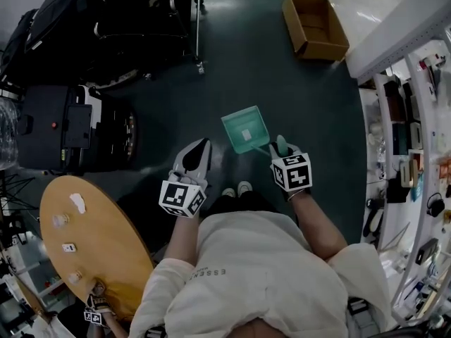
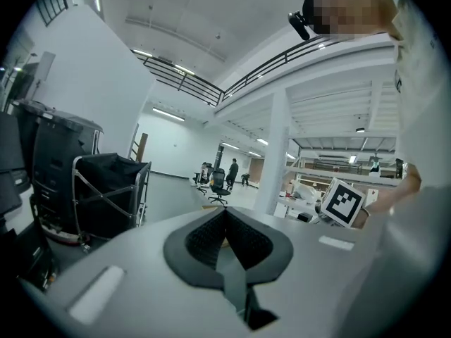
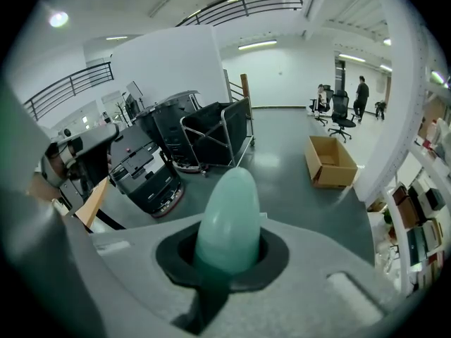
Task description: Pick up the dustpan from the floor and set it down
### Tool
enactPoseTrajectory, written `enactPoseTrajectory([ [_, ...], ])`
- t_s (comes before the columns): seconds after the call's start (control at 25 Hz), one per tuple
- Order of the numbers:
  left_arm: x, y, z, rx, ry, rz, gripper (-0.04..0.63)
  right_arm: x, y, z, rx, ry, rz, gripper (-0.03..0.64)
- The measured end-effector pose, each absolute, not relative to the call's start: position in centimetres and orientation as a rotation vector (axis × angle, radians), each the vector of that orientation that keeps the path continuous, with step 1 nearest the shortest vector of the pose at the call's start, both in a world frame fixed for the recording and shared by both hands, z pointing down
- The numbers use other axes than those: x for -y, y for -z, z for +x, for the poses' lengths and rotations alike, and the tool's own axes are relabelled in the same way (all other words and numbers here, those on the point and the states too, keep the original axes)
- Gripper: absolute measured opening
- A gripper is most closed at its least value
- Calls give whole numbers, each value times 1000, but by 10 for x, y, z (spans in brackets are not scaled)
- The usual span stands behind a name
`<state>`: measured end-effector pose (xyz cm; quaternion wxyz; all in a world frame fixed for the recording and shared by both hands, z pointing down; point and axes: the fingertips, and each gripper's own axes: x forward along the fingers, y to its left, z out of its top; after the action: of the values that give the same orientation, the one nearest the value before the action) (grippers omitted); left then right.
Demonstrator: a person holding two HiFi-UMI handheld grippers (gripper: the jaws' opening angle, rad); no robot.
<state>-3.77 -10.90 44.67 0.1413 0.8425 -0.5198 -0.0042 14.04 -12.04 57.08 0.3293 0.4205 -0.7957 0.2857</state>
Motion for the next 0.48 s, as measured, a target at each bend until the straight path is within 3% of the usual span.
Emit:
enactPoseTrajectory([
  [0.48, 135, -467, -112, 1620, 32, 2316, 17, 165, -589, 91, 2050, -772, 1094, 6],
])
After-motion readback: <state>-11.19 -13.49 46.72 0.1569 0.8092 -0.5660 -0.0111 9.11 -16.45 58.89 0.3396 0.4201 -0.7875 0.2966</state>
